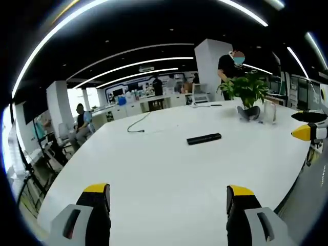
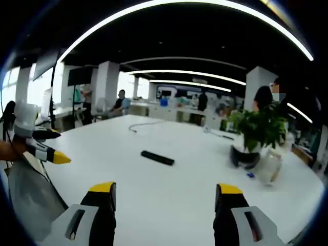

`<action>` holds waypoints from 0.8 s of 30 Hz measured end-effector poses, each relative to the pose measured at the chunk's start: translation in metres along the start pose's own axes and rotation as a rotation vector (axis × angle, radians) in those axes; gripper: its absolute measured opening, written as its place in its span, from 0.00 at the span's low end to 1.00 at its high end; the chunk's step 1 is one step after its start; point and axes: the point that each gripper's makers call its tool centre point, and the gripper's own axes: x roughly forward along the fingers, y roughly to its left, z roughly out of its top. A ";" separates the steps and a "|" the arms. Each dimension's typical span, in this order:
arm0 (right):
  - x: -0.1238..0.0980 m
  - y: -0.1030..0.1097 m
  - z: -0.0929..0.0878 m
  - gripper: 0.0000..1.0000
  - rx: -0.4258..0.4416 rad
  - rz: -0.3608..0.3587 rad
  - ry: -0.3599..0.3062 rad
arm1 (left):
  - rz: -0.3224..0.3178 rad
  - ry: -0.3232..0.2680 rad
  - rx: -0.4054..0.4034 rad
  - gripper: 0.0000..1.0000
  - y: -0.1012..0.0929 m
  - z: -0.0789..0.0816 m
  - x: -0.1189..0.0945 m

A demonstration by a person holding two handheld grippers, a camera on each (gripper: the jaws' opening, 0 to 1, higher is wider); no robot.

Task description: Press the specified remote control buttons in sequence, fully releasing each button before pressing the next.

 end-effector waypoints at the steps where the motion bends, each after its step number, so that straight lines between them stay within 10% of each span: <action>1: 0.000 0.000 0.000 0.78 -0.001 0.000 0.000 | 0.000 0.001 0.000 0.98 0.000 0.000 0.000; 24: -0.001 -0.002 0.001 0.78 0.001 -0.011 -0.003 | -0.003 0.019 0.013 0.97 -0.001 -0.003 0.001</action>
